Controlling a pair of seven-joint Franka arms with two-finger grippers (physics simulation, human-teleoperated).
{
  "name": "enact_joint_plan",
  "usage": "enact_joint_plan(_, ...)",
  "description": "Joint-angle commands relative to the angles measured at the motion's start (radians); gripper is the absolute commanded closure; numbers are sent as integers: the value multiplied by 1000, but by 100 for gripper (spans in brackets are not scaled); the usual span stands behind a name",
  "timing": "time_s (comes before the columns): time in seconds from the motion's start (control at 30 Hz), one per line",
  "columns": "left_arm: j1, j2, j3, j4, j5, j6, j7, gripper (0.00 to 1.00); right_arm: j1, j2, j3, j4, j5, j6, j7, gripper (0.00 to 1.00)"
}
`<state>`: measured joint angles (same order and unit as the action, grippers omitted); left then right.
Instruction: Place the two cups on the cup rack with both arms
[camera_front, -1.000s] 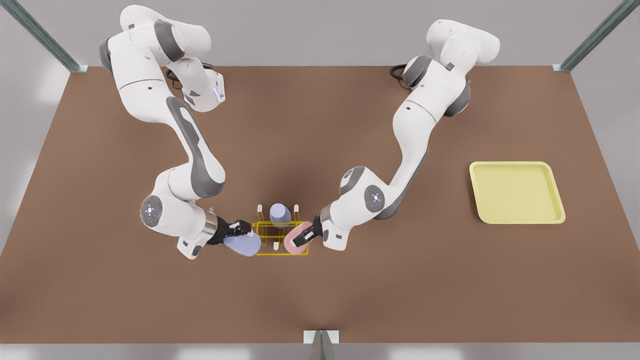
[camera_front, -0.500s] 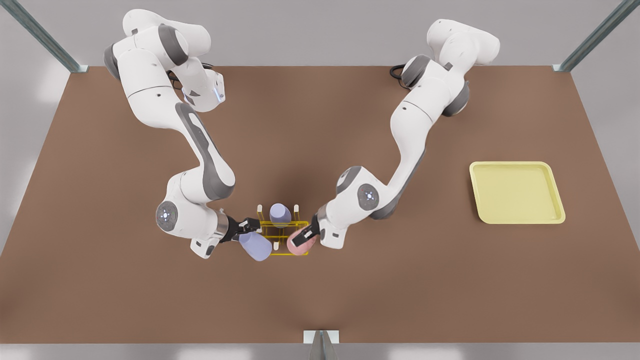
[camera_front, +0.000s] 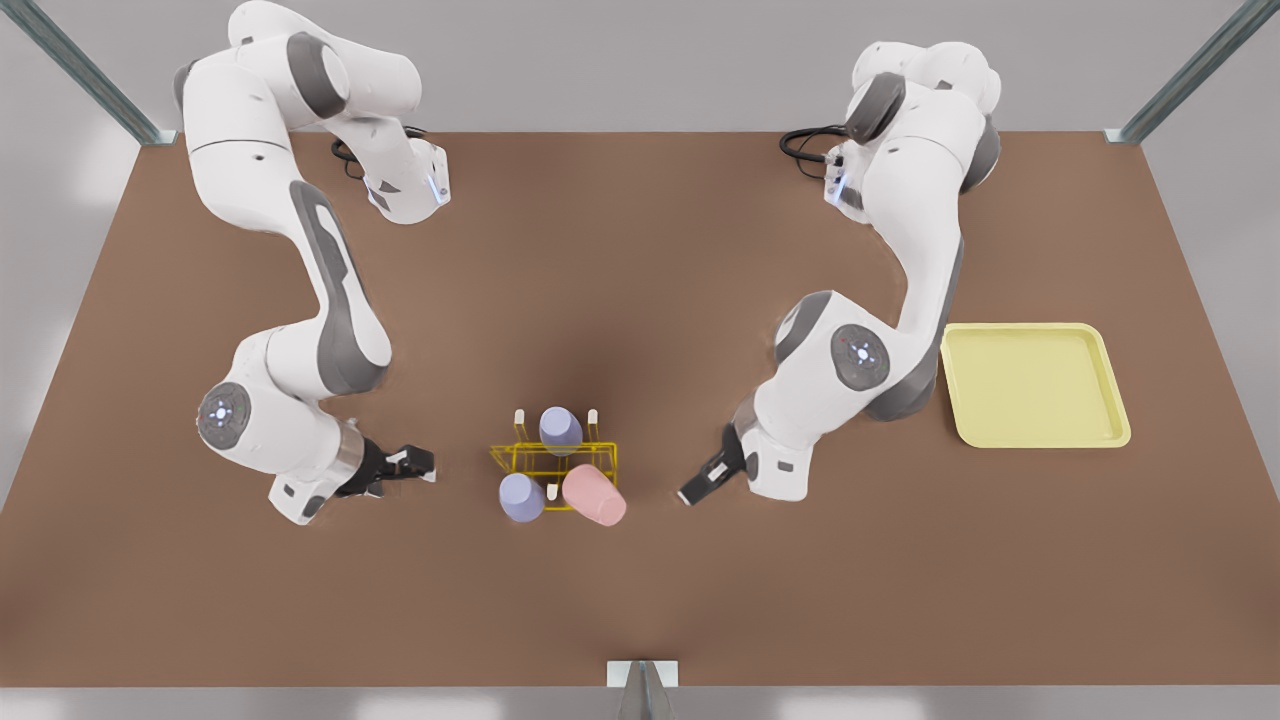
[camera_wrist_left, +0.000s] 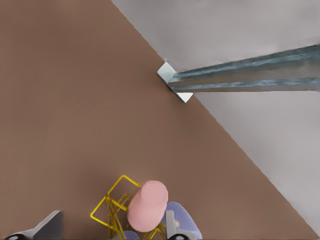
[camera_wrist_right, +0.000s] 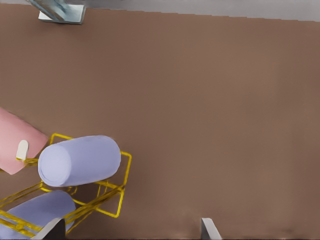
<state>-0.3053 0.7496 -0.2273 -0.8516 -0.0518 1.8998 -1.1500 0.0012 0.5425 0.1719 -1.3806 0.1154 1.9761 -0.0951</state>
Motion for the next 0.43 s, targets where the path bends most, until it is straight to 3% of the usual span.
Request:
enact_joint_plan(0.0,61,-99,6,0,188,-683,498,0,-15,-45,-48,-2,-161,-207,18,0)
enact_joint_plan(0.03,110,-203,0,-18,179,-780,594,0,-15,-87,-77,-3,-161,-278,15,0)
enact_joint_plan(0.07,172,-409,2,-317,168,-682,815,0,-13,-136,-80,-3,-163,-312,18,0)
enact_joint_plan(0.13,227,-530,17,-598,168,-444,977,0,-12,-229,-78,-3,-166,-425,25,0)
enact_joint_plan(0.27,253,-510,26,-541,152,-659,980,0,-15,-355,-81,3,-165,-545,32,0)
enact_joint_plan(0.4,270,-509,26,-543,129,-690,983,0,-15,-412,-81,-6,-165,-594,29,0)
